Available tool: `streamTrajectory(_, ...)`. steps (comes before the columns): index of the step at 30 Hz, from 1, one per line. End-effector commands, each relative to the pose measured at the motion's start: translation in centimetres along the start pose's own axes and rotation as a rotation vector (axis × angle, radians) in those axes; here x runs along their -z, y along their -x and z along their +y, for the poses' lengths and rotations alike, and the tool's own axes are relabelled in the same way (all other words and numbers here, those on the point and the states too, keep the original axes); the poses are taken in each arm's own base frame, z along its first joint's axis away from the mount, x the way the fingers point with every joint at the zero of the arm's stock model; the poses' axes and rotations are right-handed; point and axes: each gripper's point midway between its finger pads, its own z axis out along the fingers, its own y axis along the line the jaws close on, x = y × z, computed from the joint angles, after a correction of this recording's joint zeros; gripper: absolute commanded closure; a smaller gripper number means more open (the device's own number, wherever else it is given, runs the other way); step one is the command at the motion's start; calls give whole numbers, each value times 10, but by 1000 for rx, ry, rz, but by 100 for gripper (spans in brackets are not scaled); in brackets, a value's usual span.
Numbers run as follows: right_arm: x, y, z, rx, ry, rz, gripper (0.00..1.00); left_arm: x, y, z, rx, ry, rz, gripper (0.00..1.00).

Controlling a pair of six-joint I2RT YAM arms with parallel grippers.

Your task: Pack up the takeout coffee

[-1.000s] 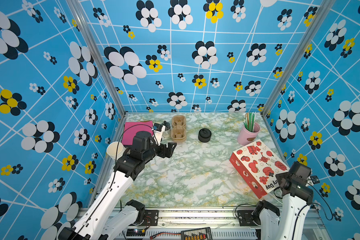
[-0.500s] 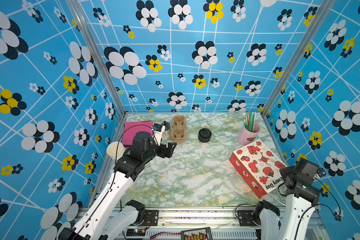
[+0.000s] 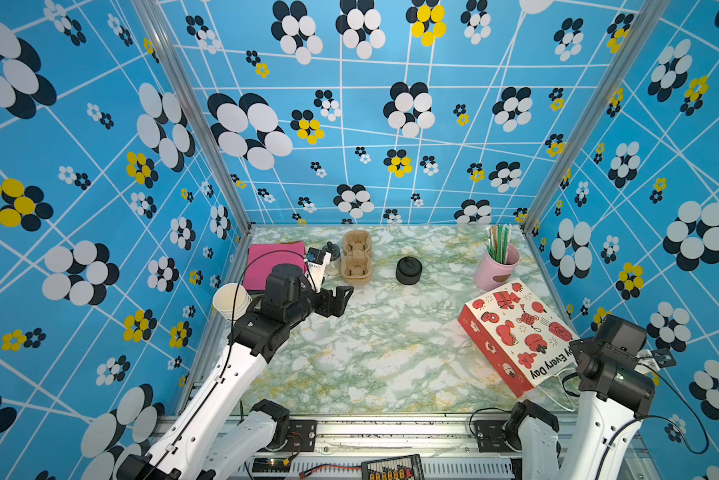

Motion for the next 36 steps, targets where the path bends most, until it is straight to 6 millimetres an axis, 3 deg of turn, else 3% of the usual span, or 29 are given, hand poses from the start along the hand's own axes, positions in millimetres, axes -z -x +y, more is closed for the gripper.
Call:
streamTrajectory(1, 3, -9, -23, -63, -113, 29, 17, -3, 7, -6, -10, -29, -18, 6)
streamTrajectory(5, -9, -23, -18, -108, -75, 62, 22, -5, 6, -7, -9, -31, -12, 6)
streamTrajectory(12, -31, -29, -9, -89, -78, 71, 42, -8, 4, -6, -10, -25, -6, 6)
streamTrajectory(20, -39, -23, 5, -60, -19, 43, 100, -12, 6, -7, -11, -28, -8, 7)
streamTrajectory(27, -20, 1, 23, 12, 58, -6, 100, -12, 6, -9, -15, -33, -13, 7)
streamTrajectory(36, 20, 33, 68, 229, 165, -82, 100, -8, 7, -12, -14, -45, -30, 7)
